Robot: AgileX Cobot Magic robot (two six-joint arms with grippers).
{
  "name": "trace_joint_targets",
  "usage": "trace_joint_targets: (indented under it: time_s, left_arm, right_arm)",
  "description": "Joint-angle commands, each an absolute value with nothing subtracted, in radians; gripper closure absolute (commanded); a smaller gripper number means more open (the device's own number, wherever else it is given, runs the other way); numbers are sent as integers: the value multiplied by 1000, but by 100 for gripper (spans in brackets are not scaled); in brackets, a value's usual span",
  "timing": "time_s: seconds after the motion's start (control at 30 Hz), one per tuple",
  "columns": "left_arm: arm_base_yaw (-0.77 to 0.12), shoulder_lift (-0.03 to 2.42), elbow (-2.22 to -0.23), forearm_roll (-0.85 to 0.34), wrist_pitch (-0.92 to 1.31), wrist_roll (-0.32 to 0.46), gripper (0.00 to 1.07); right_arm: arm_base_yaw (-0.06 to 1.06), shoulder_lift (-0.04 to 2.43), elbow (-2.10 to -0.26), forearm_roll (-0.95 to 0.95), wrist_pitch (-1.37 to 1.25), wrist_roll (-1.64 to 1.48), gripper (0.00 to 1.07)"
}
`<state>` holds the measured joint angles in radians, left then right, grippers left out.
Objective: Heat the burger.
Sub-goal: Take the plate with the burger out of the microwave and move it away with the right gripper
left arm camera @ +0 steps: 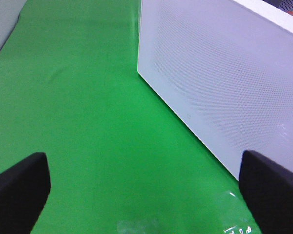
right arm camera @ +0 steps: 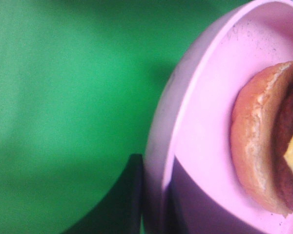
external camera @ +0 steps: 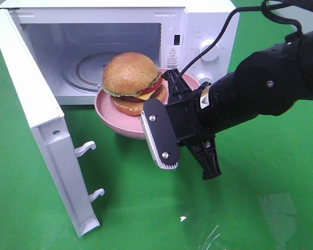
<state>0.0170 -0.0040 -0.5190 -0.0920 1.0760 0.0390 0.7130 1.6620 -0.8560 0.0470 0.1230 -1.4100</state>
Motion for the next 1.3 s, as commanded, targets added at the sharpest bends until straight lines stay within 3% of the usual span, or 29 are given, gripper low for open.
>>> trace_joint_targets:
  time_s: [0.03, 0.73, 1.3]
  left_arm:
    - [19, -20, -516, -99, 1068, 35, 10]
    - [19, -20, -516, -99, 1068, 35, 10]
    - [19, -20, -516, -99, 1068, 35, 10]
  right_arm:
    - [702, 1607, -838, 51, 42, -1384, 107]
    - [704, 1293, -663, -91, 148, -1182, 107]
    - [704, 1034, -647, -377, 545, -741, 107]
